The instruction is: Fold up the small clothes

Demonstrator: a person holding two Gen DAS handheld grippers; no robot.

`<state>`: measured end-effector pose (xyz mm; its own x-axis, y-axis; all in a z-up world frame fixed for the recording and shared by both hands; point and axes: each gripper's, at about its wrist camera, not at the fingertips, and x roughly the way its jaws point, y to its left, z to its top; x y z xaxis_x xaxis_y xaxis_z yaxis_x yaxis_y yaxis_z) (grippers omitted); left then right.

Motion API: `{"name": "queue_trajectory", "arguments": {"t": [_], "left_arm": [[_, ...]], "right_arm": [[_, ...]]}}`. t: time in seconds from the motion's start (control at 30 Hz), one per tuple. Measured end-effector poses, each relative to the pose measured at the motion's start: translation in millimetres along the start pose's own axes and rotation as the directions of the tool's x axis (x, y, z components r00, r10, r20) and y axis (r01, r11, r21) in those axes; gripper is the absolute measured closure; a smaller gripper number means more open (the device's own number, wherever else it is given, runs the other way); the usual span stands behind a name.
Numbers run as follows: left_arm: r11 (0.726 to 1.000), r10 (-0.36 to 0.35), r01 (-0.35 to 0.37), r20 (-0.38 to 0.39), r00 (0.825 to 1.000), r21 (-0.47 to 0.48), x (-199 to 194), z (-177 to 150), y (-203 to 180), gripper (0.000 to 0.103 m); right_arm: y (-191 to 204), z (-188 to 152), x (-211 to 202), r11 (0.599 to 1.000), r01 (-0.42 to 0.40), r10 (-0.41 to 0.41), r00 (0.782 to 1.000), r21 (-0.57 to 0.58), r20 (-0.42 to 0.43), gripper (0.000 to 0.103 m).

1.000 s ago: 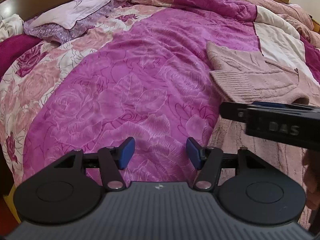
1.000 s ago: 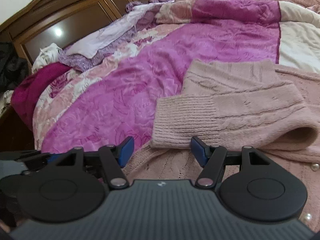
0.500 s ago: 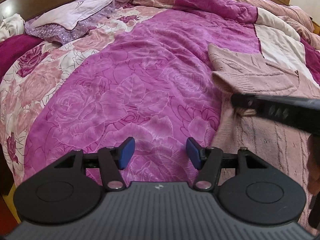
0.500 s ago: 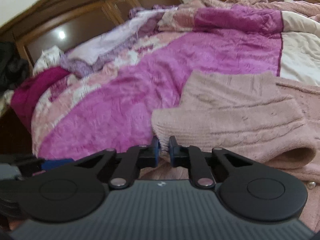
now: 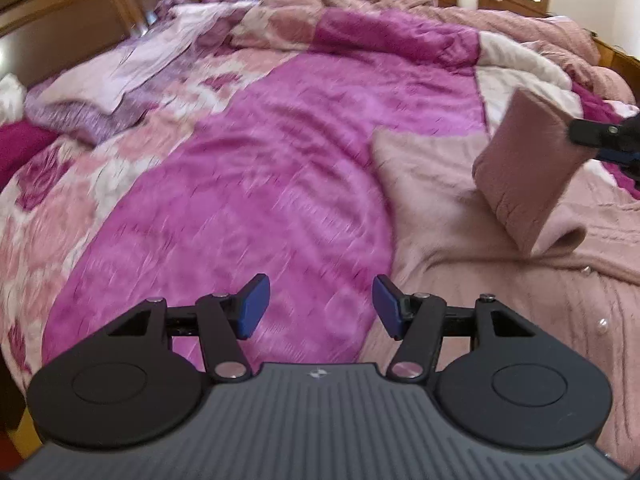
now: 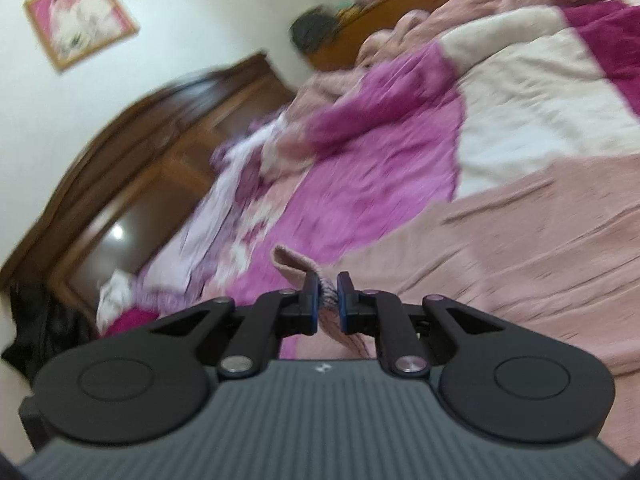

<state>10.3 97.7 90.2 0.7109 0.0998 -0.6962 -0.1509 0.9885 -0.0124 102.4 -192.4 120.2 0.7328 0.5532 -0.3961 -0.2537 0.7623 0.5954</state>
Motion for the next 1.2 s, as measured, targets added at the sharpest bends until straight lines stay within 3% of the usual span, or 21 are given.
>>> {"name": "queue_trajectory", "arguments": {"t": [0.3,0.53,0.73,0.87,0.97,1.2], "left_arm": [[0.996,-0.086,0.083,0.068,0.994,0.046,20.5,47.3,-34.7,0.038],[0.992,-0.103,0.099,0.052,0.993,0.08,59.0,60.6,-63.3,0.038],[0.986,-0.092,0.09,0.002,0.996,0.142,93.4,53.3,-81.6,0.038],[0.98,-0.07,0.072,-0.015,0.997,0.186,108.7,47.5,-87.1,0.038],[0.98,-0.076,0.077,-0.016,0.997,0.181,112.0,47.0,-85.5,0.038],[0.981,-0.094,0.094,-0.009,0.996,0.172,102.9,46.2,-80.9,0.038]], "right_arm": [[-69.4,28.9,-59.1,0.985,0.127,-0.144,0.978,0.115,0.153,0.091],[-126.6,33.7,-93.3,0.948,0.288,-0.312,0.925,0.134,0.219,0.091],[-174.1,19.0,-98.2,0.894,0.434,-0.447,0.881,0.114,0.152,0.091],[-198.1,8.8,-88.8,0.867,0.479,-0.491,0.868,0.138,0.071,0.089],[-203.0,2.4,-90.0,0.842,0.516,-0.53,0.846,0.155,0.063,0.088],[-182.9,2.2,-98.9,0.839,0.531,-0.541,0.837,0.117,0.086,0.086]]}}
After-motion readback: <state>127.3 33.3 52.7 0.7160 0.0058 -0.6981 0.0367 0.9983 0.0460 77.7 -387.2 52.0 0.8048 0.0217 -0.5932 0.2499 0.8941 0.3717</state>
